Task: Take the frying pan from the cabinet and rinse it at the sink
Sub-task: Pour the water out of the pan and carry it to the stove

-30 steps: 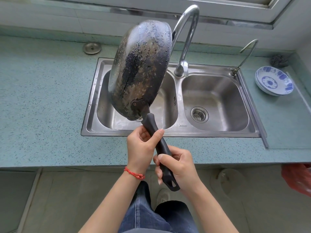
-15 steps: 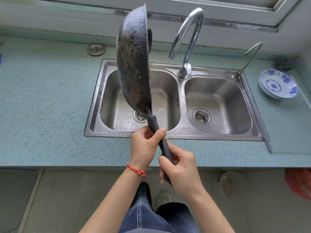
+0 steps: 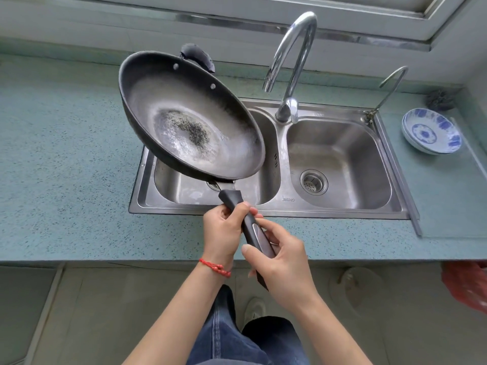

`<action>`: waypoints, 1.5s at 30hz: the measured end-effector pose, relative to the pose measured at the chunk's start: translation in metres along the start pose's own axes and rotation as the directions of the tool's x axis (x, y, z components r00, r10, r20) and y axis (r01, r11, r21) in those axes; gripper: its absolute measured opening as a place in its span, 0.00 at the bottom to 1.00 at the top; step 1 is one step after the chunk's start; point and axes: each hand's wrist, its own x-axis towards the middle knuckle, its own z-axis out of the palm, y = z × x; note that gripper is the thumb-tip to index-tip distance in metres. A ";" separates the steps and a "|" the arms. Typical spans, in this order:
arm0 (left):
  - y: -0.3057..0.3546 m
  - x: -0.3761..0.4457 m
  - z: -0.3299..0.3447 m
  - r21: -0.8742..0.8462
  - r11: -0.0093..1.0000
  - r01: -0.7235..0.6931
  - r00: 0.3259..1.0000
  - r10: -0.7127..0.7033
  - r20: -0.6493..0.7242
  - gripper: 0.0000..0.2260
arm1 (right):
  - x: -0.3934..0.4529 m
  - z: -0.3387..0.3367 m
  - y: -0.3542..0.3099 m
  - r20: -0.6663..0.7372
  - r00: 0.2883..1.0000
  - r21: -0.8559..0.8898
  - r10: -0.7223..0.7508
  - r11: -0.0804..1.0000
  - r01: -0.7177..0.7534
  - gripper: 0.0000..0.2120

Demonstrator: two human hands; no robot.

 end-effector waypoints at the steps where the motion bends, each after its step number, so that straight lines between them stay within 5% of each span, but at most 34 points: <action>1: 0.001 0.001 -0.001 -0.016 1.000 -0.006 1.000 0.006 0.002 0.15 | 0.000 0.002 -0.002 0.008 1.000 0.057 0.010 0.998 -0.011 0.19; 6: 0.010 0.002 -0.003 -0.062 0.998 -0.030 0.999 0.033 0.041 0.18 | 0.005 0.004 -0.013 0.127 0.986 0.400 0.107 0.904 -0.150 0.15; 11: 0.016 0.005 -0.008 -0.187 0.981 0.044 0.998 -0.033 0.059 0.13 | 0.008 0.012 -0.020 0.292 0.954 0.491 0.066 0.846 -0.209 0.10; 15: 0.015 0.005 -0.018 -0.222 0.970 0.095 0.995 -0.083 0.062 0.09 | 0.007 0.023 -0.020 0.266 0.964 0.393 0.020 0.911 -0.128 0.09; 29: 0.028 0.018 -0.044 0.058 0.998 0.013 1.000 -0.012 -0.023 0.09 | 0.019 0.038 -0.020 0.215 0.974 0.084 -0.065 0.995 0.047 0.08; 45: -0.005 -0.037 0.004 -0.160 0.973 -0.166 0.923 0.096 -0.373 0.11 | 0.016 -0.024 -0.005 0.544 0.829 0.010 -0.129 0.989 0.147 0.09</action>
